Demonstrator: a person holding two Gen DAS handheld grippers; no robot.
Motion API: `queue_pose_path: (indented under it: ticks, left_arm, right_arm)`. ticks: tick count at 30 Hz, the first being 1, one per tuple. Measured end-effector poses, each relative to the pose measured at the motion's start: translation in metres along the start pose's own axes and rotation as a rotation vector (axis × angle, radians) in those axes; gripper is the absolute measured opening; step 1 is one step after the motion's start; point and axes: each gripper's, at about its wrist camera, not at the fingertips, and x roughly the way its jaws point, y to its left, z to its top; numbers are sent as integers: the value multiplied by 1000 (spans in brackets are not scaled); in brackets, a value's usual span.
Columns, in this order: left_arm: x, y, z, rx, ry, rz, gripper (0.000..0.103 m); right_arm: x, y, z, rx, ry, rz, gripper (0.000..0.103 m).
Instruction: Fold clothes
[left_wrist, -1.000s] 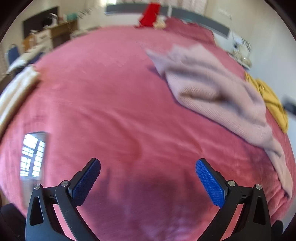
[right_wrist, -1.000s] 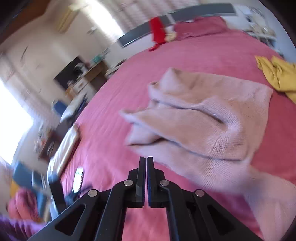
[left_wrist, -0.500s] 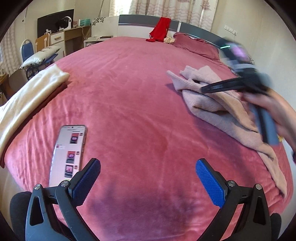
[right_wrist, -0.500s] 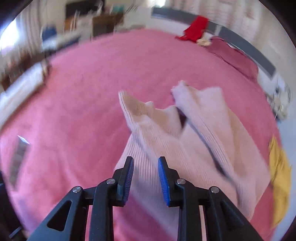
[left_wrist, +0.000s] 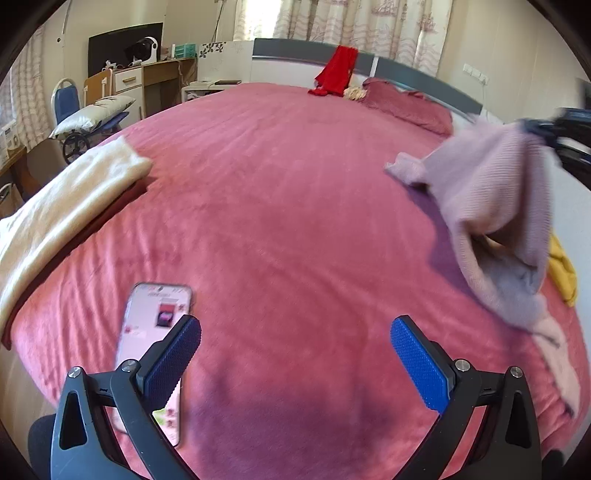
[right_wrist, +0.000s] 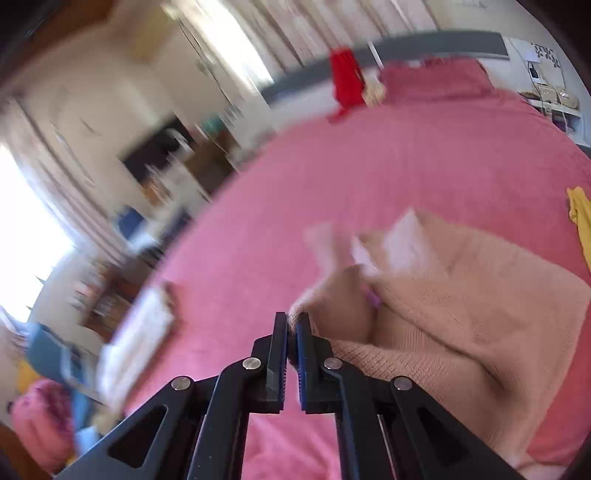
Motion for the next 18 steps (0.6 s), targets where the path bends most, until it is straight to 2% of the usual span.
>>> queue_pose_path:
  ticks: [2,5,8,9,11,13,15,18]
  left_arm:
    - [-2,-12,7,16,-32,-21,103]
    - [-4,-41,17,91,-67,-58,103]
    - [-1,-74,21,175,-97,-112,103]
    - [3,-87,21,198,-100,-137,103]
    - [13,-114,18,248,-100,-204,103]
    - [27,-143,10,310,-85,-268,103]
    - [41,-166,-2,395,-61,-287,103]
    - [53,-186,-21,516,-67,-253,103]
  right_arm:
    - [-51,7,-10,25,-46,69,4]
    - [-126,13,-35,41,-99,127,4]
    - [-192,10,-72,51,-132,108,3]
    - [-209,5,-84,70,-149,109,0]
    - [-240,-10,-106,106,-190,82,0]
    - [-259,-18,-127,78,-183,-37,0]
    - [-257,-26,-146,27,-119,-185,4]
    - [-240,-38,-177,-72,-11,-391,23]
